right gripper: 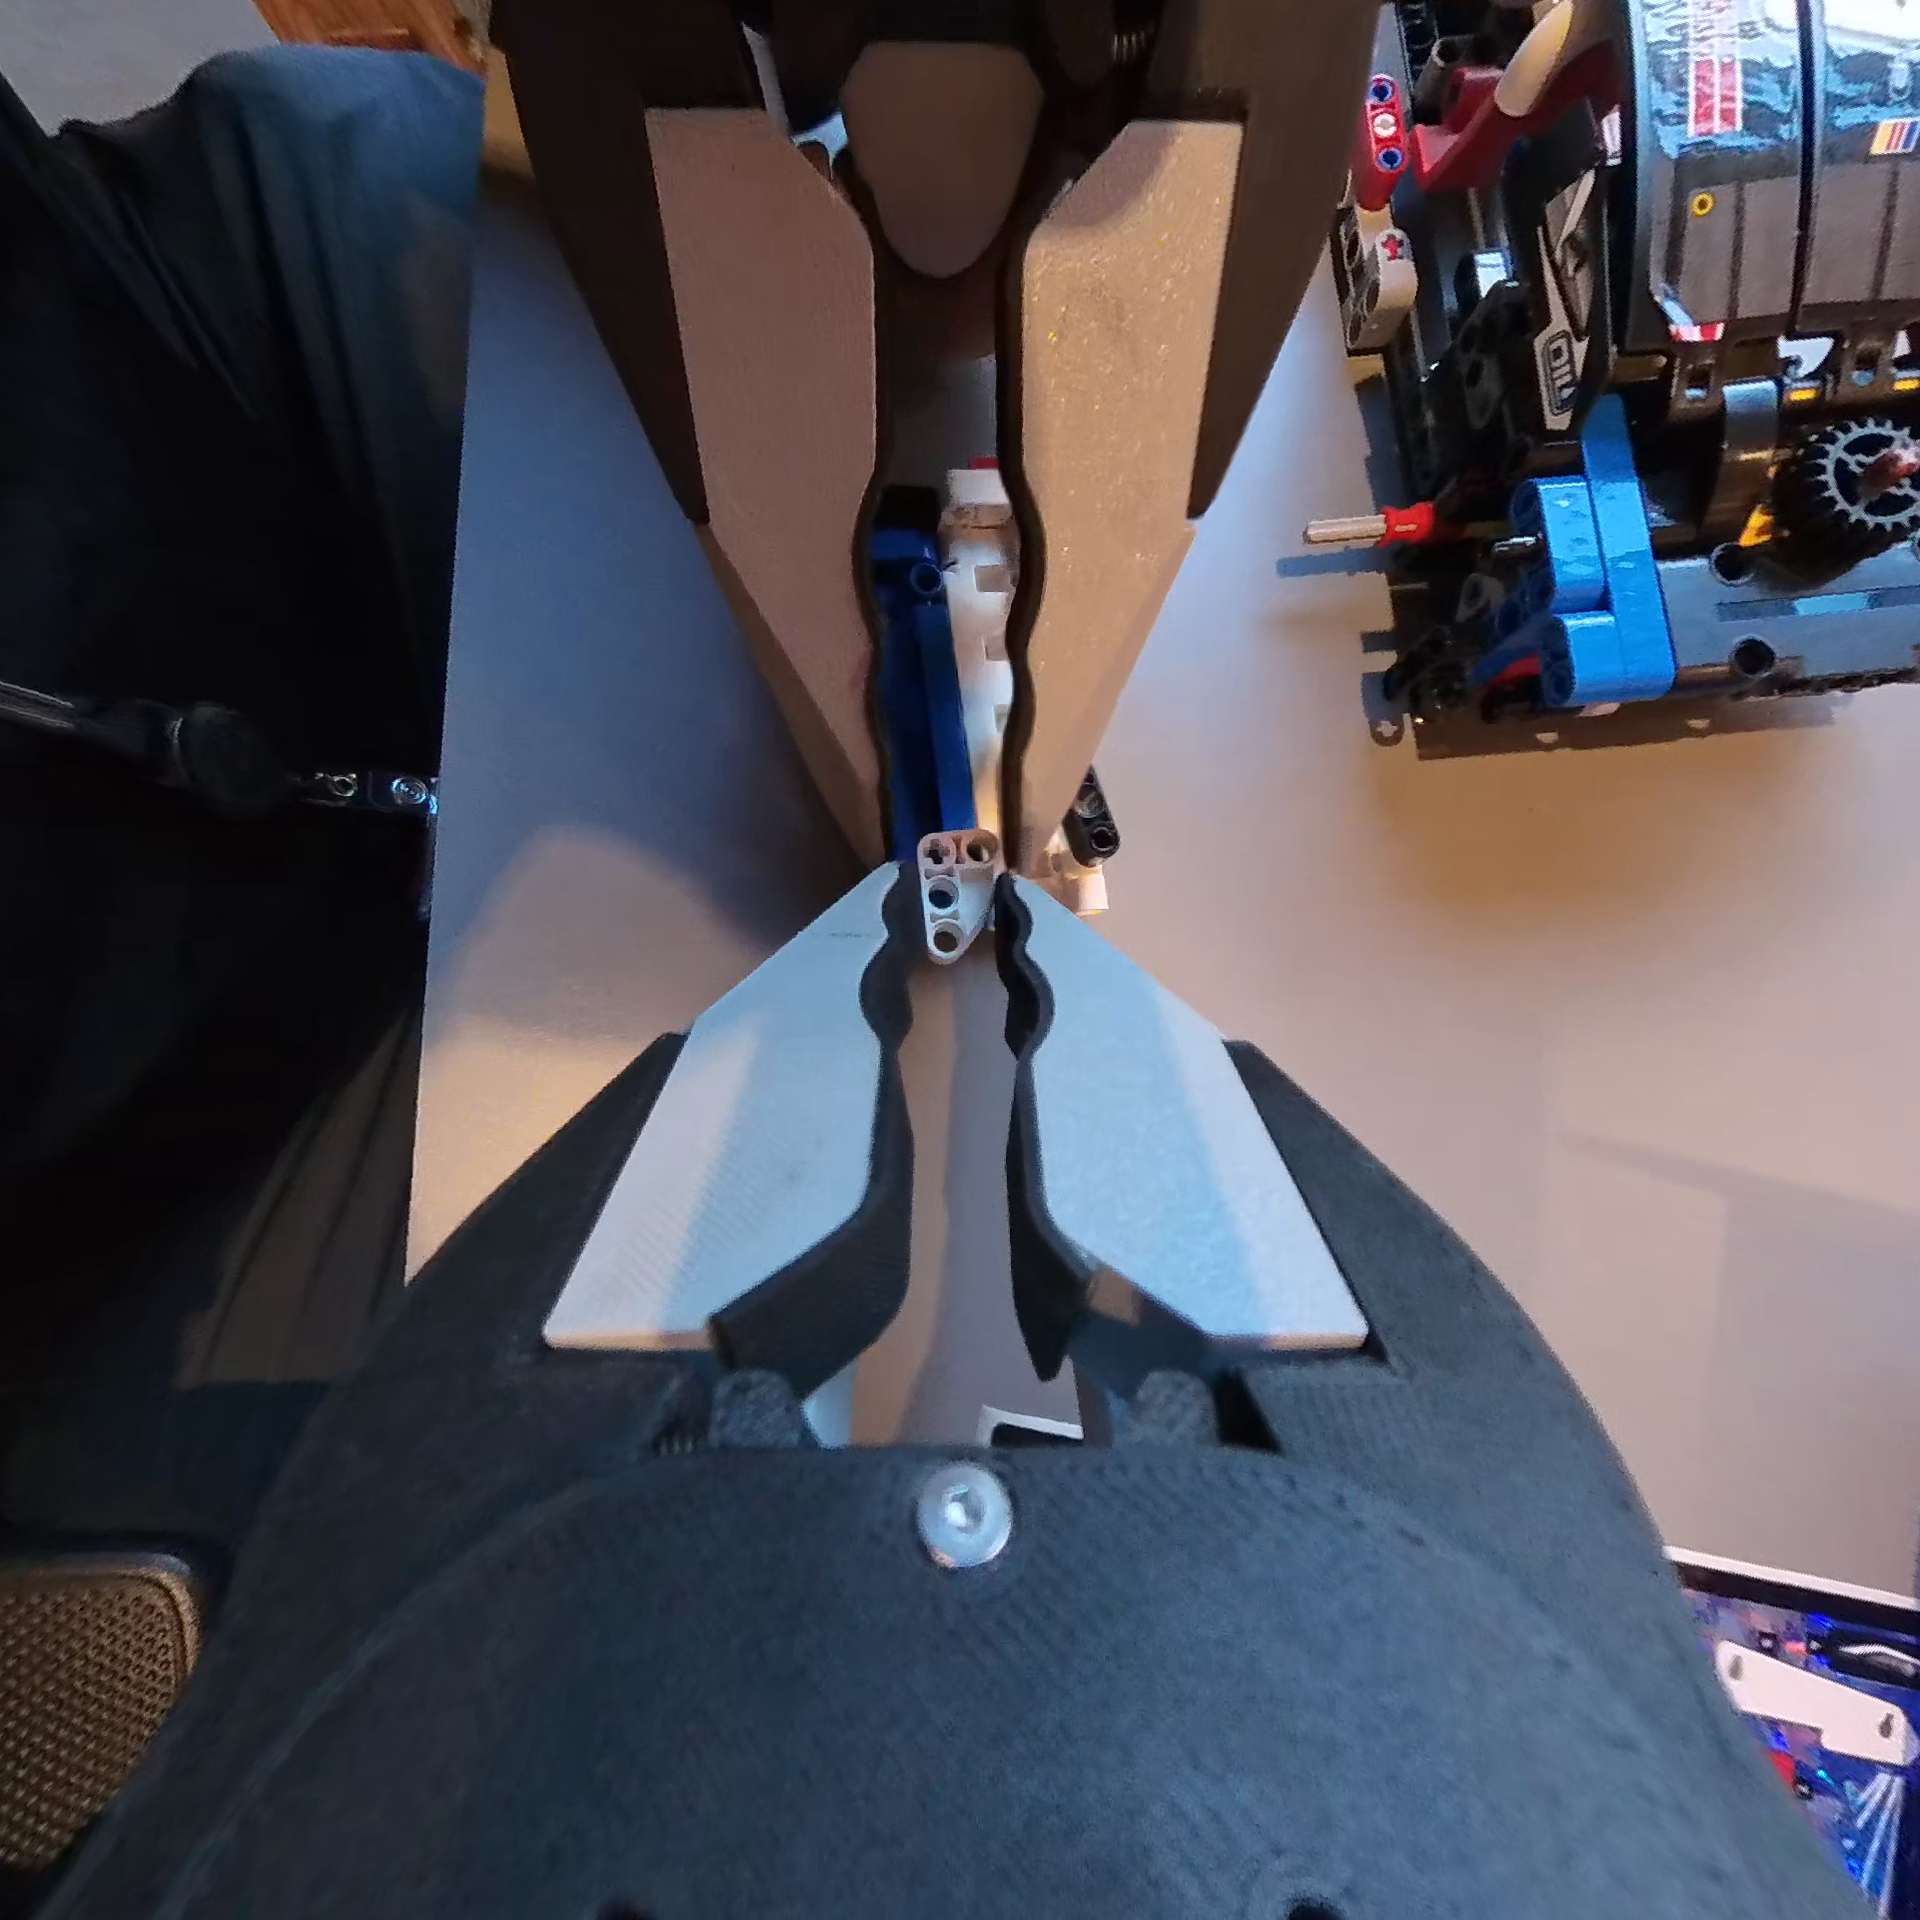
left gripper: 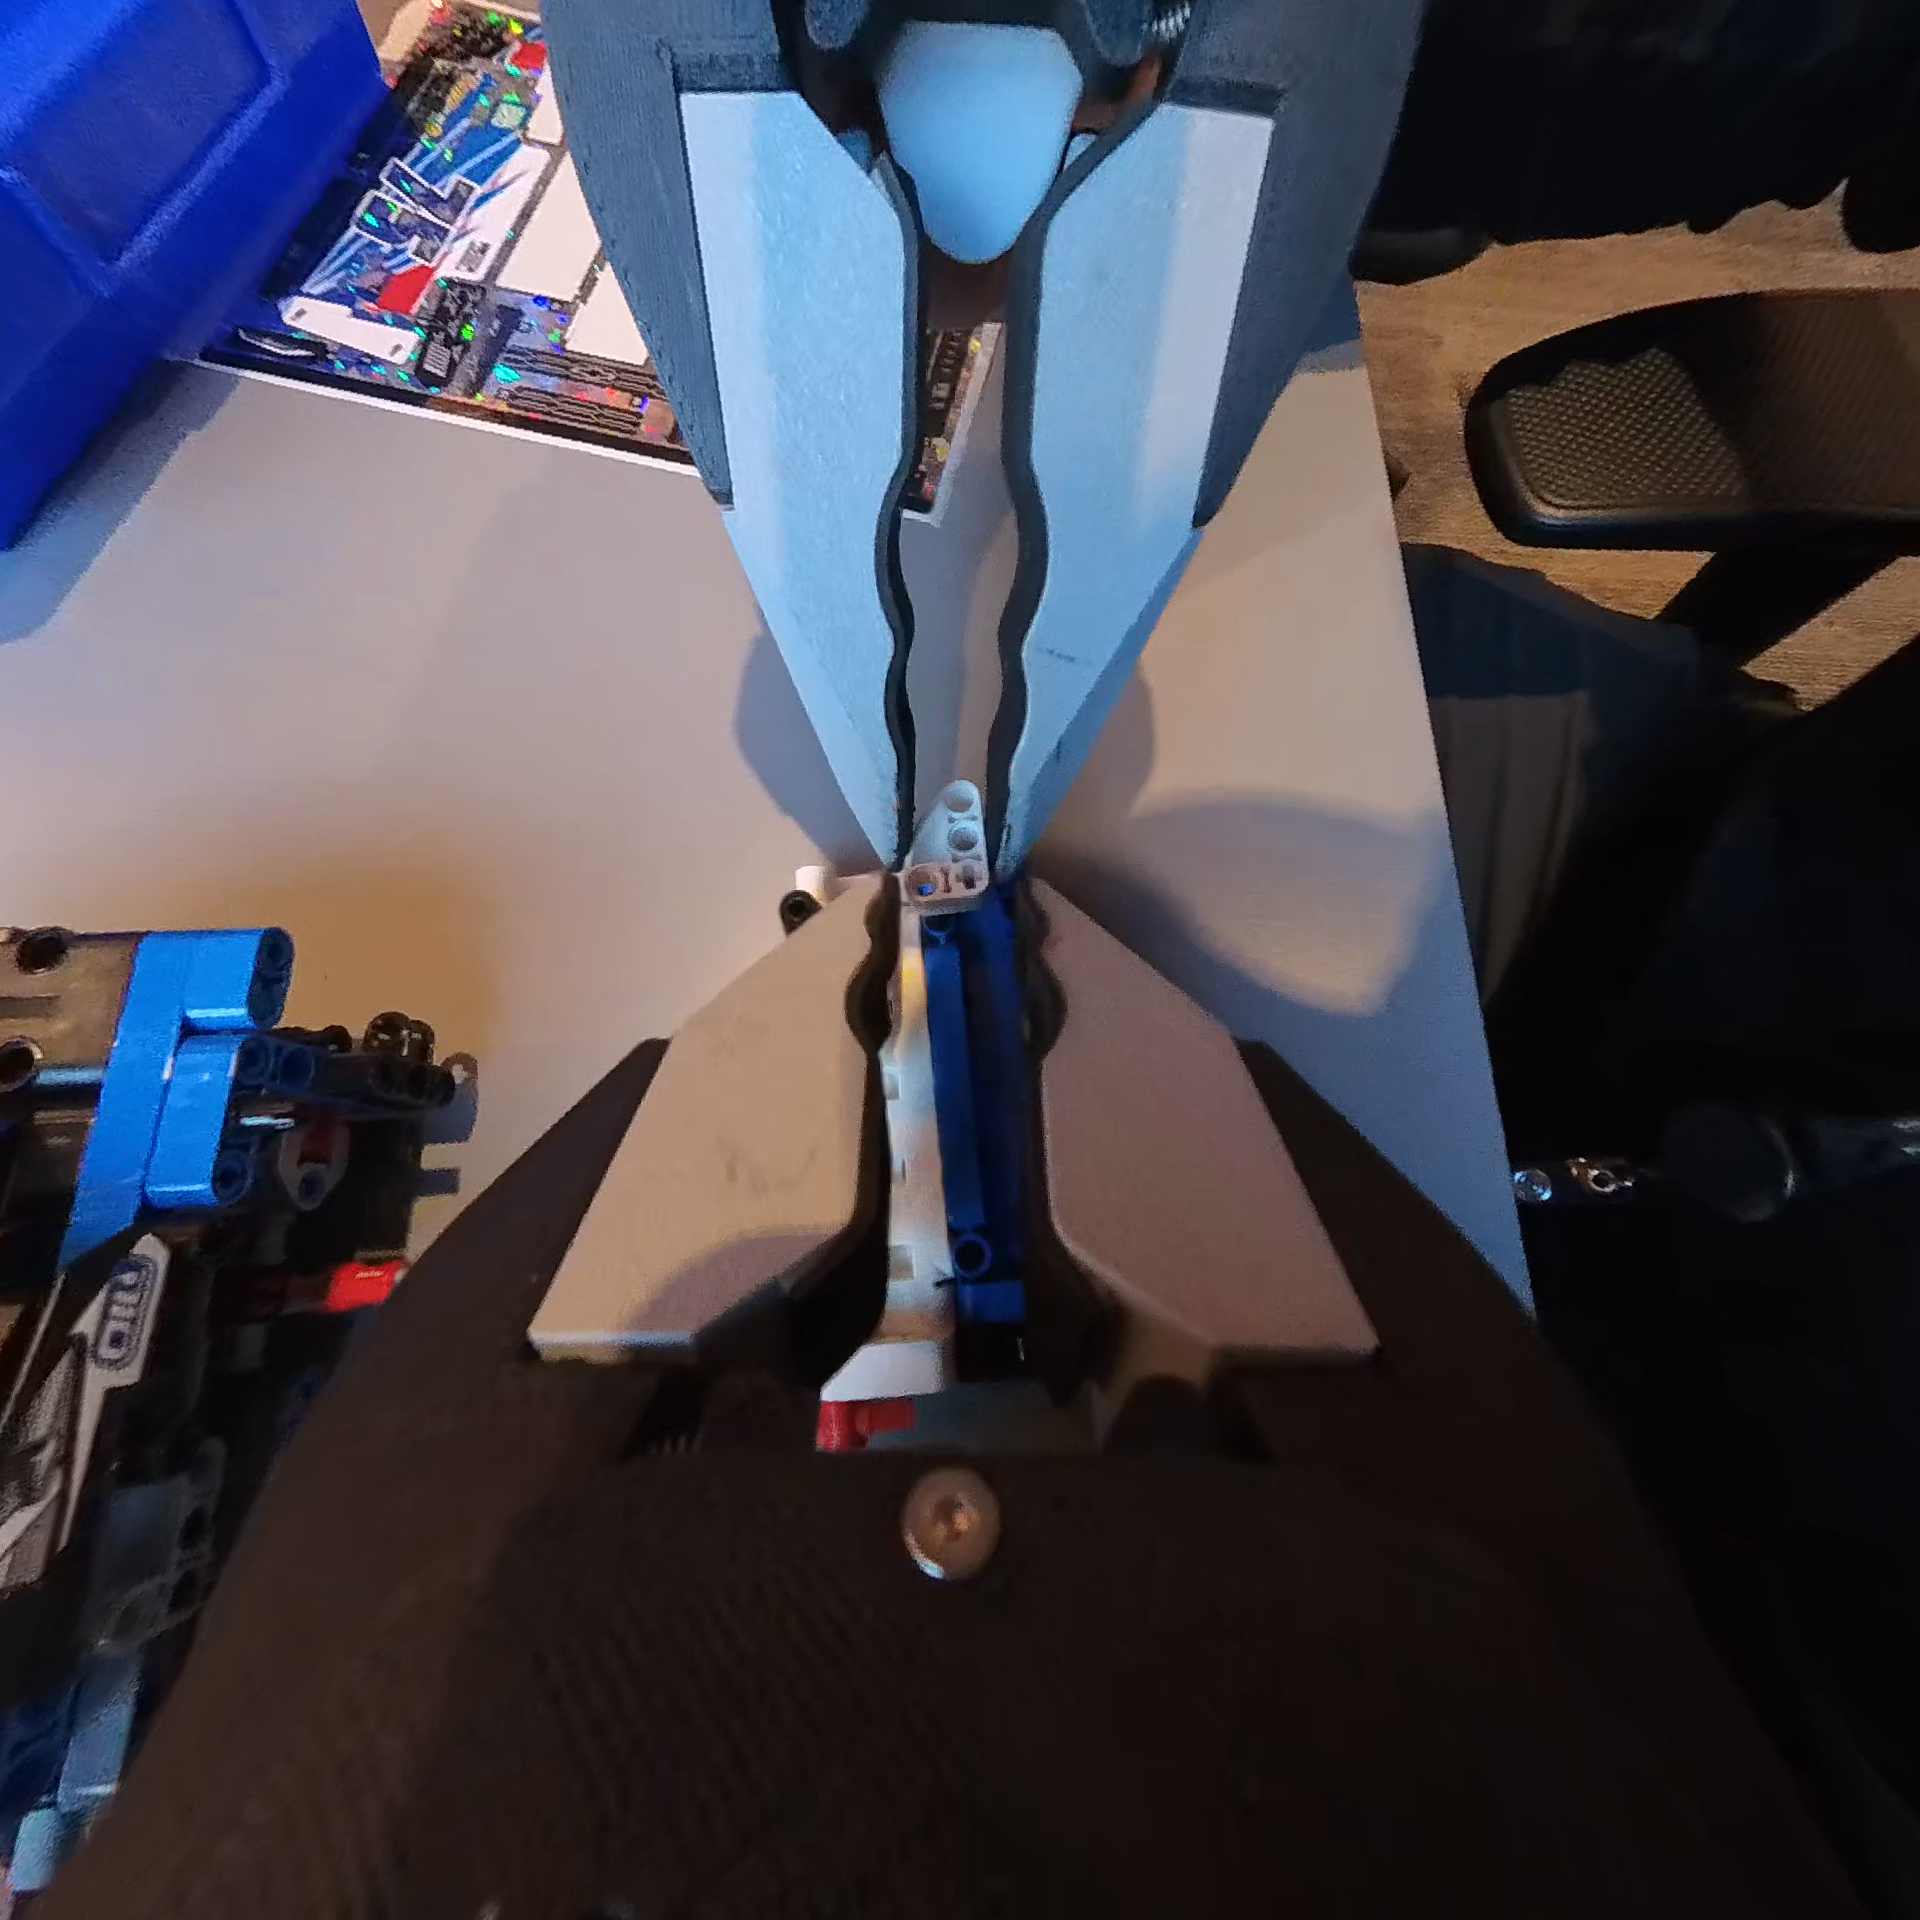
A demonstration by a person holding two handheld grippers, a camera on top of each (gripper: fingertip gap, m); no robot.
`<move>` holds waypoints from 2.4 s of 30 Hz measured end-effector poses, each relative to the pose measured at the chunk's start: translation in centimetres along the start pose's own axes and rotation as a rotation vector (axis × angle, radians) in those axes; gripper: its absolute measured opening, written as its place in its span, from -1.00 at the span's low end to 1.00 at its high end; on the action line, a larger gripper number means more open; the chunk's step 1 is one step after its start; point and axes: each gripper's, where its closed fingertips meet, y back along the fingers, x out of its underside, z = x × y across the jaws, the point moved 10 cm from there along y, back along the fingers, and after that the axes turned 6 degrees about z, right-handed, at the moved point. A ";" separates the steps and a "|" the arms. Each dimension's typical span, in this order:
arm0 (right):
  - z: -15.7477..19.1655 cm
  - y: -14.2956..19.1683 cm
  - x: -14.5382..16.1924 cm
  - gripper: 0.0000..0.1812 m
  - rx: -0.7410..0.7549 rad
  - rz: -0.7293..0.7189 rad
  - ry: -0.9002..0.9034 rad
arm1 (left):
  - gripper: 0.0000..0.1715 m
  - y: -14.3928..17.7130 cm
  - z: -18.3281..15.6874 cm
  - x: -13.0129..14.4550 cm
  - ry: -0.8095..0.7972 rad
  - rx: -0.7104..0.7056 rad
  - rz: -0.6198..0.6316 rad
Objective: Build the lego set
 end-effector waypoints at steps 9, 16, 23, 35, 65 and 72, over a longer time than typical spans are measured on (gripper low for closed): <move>0.0 -0.3 0.0 -0.87 -0.013 0.014 -0.001 | -0.85 -0.2 -0.2 0.3 -0.017 -0.027 0.014; -0.1 -0.3 0.1 -0.87 -0.015 0.022 -0.010 | -0.83 -0.3 -0.1 0.3 0.006 -0.020 0.001; -0.1 -0.3 0.2 -0.87 -0.017 0.018 0.011 | -0.85 -0.4 -0.3 0.4 -0.018 -0.045 0.002; -0.9 -0.4 -0.1 -0.87 -0.128 0.071 -0.007 | -0.85 -0.5 -0.2 0.6 -0.002 -0.016 -0.022; 1.6 -0.7 1.0 -0.91 0.243 -0.141 0.201 | -0.86 -0.2 0.3 1.1 0.032 -0.049 -0.011; 1.6 -0.8 -0.2 -0.96 0.229 0.011 0.288 | -0.86 -0.2 0.4 1.1 0.043 -0.037 -0.010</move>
